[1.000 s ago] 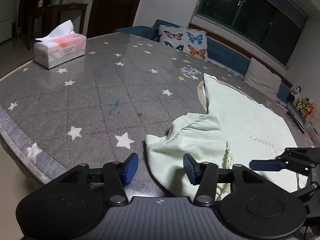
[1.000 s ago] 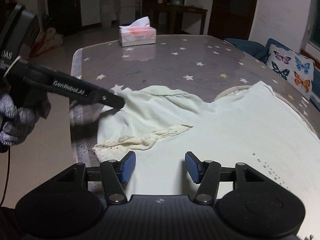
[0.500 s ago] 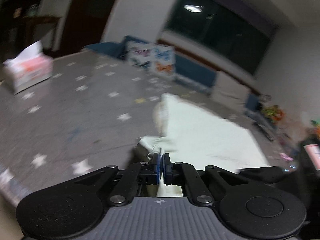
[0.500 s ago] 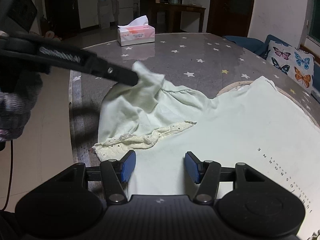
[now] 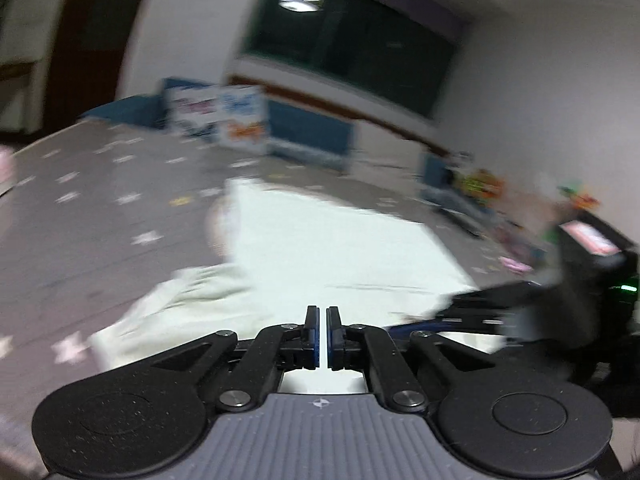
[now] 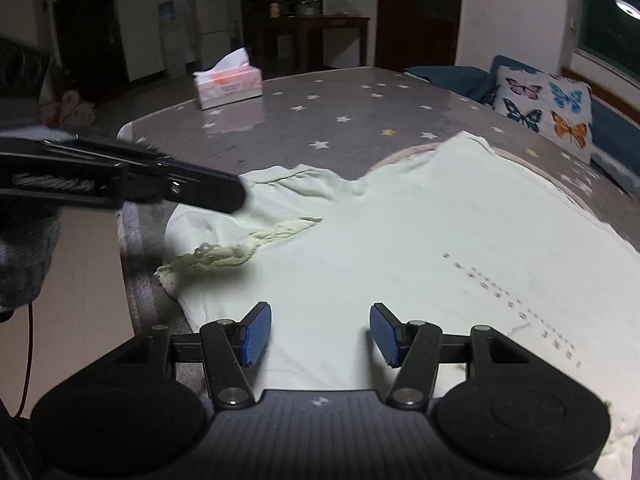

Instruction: Fold clothes

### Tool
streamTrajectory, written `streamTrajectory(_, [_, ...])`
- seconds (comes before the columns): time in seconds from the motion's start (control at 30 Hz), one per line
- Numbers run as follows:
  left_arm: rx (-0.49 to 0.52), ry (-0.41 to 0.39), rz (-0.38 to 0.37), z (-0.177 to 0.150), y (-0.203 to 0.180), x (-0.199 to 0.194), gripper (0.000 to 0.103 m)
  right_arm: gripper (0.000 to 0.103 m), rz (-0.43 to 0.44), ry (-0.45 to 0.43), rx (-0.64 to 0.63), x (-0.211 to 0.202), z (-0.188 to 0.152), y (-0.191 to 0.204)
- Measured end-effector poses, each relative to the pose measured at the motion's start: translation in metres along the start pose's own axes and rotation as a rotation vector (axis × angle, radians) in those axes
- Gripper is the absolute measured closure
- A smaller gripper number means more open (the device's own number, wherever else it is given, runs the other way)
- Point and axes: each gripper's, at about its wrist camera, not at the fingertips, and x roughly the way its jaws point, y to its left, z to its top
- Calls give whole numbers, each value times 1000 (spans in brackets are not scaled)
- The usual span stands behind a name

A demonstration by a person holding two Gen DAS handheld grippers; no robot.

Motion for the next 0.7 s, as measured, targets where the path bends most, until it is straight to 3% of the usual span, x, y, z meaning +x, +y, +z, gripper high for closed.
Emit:
streamTrajectory(0.1, [-67,6,165,-1,20,-2,89,47,4,-5,7,2,1,-1])
streamTrajectory(0.17, [-95,13,262,-3,29,-2,65,47,16,-7,3,7,4,1])
streamTrajectory(0.27, [-114,26,368,-4,41,-3,54,47,32,-9,-23,15,7,11])
streamTrajectory(0.33, [-138,45,404,-6,47,-1,52,47,32,-10,-34,21,10,16])
streamTrajectory(0.47, [-184,67,378,-12,54,-2,58,47,38,-9,-35,31,17,23])
streamTrajectory(0.5, [-185,65,372,-12,55,-2,63,47,40,-9,-39,34,18,25])
streamTrajectory(0.57, [-204,63,351,-12,59,-2,90,48,47,-5,-51,37,19,29])
streamTrajectory(0.63, [-233,59,318,-12,65,-2,98,49,47,0,-71,41,19,35])
streamTrajectory(0.7, [-244,35,288,-9,64,-5,100,49,44,-4,-81,43,18,38])
